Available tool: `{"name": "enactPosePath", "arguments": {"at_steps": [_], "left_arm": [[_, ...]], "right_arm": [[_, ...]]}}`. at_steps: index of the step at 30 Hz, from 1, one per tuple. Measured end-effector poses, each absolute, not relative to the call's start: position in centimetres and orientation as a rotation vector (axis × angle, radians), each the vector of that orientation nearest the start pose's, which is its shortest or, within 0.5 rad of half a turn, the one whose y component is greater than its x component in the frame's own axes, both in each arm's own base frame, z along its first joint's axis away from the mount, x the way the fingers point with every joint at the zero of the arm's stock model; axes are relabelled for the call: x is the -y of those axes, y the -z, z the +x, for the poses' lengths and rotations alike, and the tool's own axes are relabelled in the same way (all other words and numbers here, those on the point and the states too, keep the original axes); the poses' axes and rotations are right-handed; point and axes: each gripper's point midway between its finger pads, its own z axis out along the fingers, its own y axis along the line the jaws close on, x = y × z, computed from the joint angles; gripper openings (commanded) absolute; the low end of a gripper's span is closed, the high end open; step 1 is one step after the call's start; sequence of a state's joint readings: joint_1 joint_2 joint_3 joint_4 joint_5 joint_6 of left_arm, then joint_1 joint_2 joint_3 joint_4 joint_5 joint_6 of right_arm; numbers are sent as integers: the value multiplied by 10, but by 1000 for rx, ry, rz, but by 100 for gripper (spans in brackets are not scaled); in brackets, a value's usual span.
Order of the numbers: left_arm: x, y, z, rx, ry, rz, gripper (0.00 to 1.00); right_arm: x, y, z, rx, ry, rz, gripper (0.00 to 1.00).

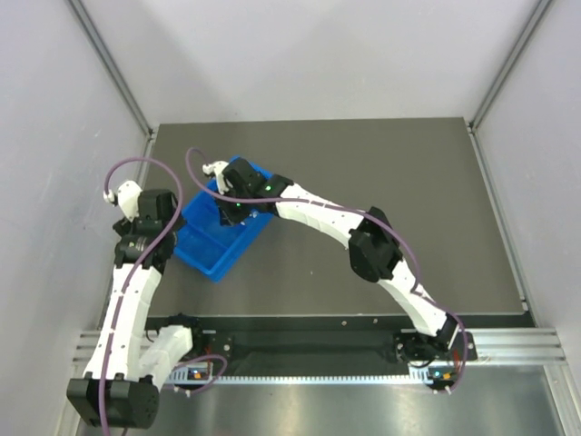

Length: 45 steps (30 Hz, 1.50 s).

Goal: Sort the screws and nuts into containers

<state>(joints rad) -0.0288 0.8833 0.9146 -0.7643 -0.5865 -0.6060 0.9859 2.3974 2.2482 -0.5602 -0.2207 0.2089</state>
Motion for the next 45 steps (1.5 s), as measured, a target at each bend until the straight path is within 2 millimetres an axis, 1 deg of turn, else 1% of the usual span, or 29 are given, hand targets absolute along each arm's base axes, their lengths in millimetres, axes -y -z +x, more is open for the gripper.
{"name": "enactPosePath", "arguments": {"at_steps": [2, 3, 5, 8, 10, 11, 13, 14, 15, 17, 19, 20, 21, 22, 23, 24, 25, 27, 29, 32, 36, 41, 44, 45], "left_arm": [[-71, -206, 247, -1980, -318, -886, 82], [-70, -207, 246, -1978, -315, -885, 82], [-70, -208, 245, -1976, -311, -882, 81], [-67, -205, 243, -1989, -292, -872, 82], [-64, -202, 243, -2005, -274, -859, 81], [-62, -200, 243, -2013, -268, -850, 81], [-58, -197, 244, -2032, -243, -829, 81], [-55, -196, 245, -2043, -227, -816, 81], [-53, -194, 246, -2053, -214, -803, 80], [-49, -192, 247, -2067, -189, -785, 80], [-43, -191, 250, -2078, -154, -763, 80], [-40, -191, 253, -2084, -137, -749, 80], [-38, -191, 254, -2091, -124, -736, 79], [-35, -190, 256, -2100, -107, -723, 79], [-32, -189, 258, -2109, -89, -710, 79], [-29, -188, 260, -2117, -75, -698, 79], [-27, -187, 261, -2124, -64, -688, 79], [-25, -186, 263, -2135, -52, -669, 79], [-23, -186, 265, -2138, -43, -656, 79], [-22, -186, 266, -2140, -37, -645, 79], [-22, -186, 266, -2141, -39, -641, 79], [-22, -181, 264, -2149, -42, -643, 79], [-22, -180, 264, -2152, -43, -644, 79], [-22, -180, 264, -2152, -43, -644, 79]], "right_arm": [[-547, -122, 304, -2184, -834, -1043, 49], [-547, -120, 305, -2179, -827, -1051, 62], [-548, -122, 306, -2166, -818, -1062, 71], [-547, -128, 309, -2159, -815, -1047, 75], [-539, -136, 315, -2172, -798, -1008, 76], [-533, -143, 318, -2176, -791, -979, 76], [-508, -159, 329, -2206, -752, -888, 77], [-486, -170, 337, -2223, -720, -819, 76], [-463, -177, 345, -2242, -680, -754, 75], [-401, -194, 365, -2275, -591, -580, 74], [-323, -205, 390, -2287, -468, -362, 72], [-288, -205, 397, -2290, -405, -268, 70], [-251, -200, 403, -2300, -337, -173, 70], [-220, -192, 404, -2317, -274, -99, 69], [-187, -179, 400, -2345, -198, -23, 68], [-168, -164, 396, -2374, -144, 18, 65], [-156, -148, 390, -2406, -106, 38, 64], [-143, -115, 375, -2484, -47, 43, 59], [-136, -84, 360, -2565, 0, 32, 56], [-135, -58, 354, -2627, 27, 13, 55], [-139, -43, 359, -2643, 25, -13, 53], [-140, -35, 364, -2639, 29, -36, 49], [-141, -29, 365, -2647, 37, -49, 48], [-141, -30, 367, -2640, 35, -51, 48]]}}
